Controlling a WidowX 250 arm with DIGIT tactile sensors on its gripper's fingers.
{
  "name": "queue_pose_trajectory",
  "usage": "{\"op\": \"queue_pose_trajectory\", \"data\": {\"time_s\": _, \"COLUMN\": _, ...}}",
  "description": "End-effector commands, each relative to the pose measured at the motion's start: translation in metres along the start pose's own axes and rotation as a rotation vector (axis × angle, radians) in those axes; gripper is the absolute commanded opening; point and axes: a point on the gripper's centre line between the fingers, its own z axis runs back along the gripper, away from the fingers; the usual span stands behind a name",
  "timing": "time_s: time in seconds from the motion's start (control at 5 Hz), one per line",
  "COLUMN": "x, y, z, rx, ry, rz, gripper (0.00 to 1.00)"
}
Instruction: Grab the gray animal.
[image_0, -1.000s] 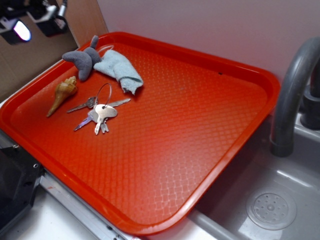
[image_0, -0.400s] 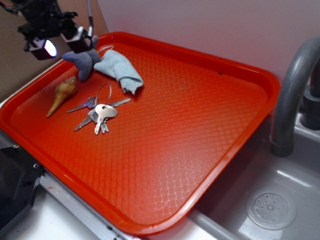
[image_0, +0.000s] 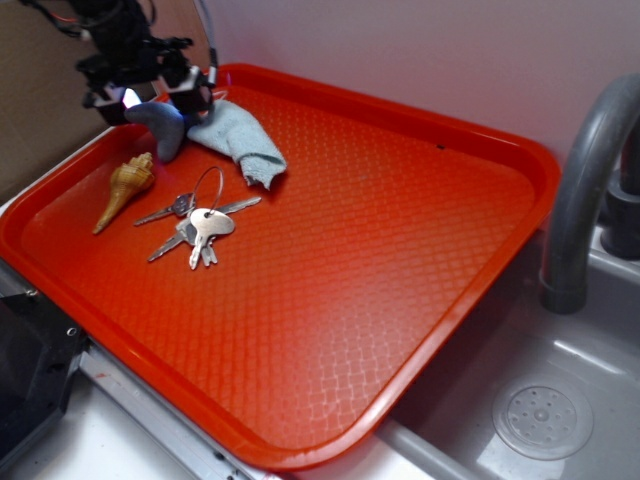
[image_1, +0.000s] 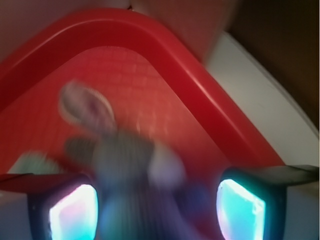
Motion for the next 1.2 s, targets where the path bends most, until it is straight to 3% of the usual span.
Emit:
{"op": "queue_pose_trajectory", "data": {"time_s": 0.0, "x": 0.007, "y": -0.016, "z": -0.008, "rx": 0.006, "ry": 0.001, "rz": -0.113, "gripper": 0.42}}
{"op": "queue_pose_trajectory", "data": {"time_s": 0.2, "x": 0.001, "y": -0.017, "z": 0.005, "rx": -0.003, "ry": -0.008, "rz": -0.132, "gripper": 0.00}}
{"op": "queue_pose_trajectory", "data": {"time_s": 0.4, "x": -0.013, "y": -0.021, "z": 0.058, "rx": 0.009, "ry": -0.032, "rz": -0.167, "gripper": 0.00}}
{"op": "queue_pose_trajectory", "data": {"time_s": 0.8, "x": -0.049, "y": -0.045, "z": 0.142, "rx": -0.064, "ry": -0.022, "rz": -0.288, "gripper": 0.00}}
{"op": "queue_pose_trajectory", "data": {"time_s": 1.0, "x": -0.078, "y": -0.062, "z": 0.185, "rx": -0.185, "ry": 0.051, "rz": -0.474, "gripper": 0.00}}
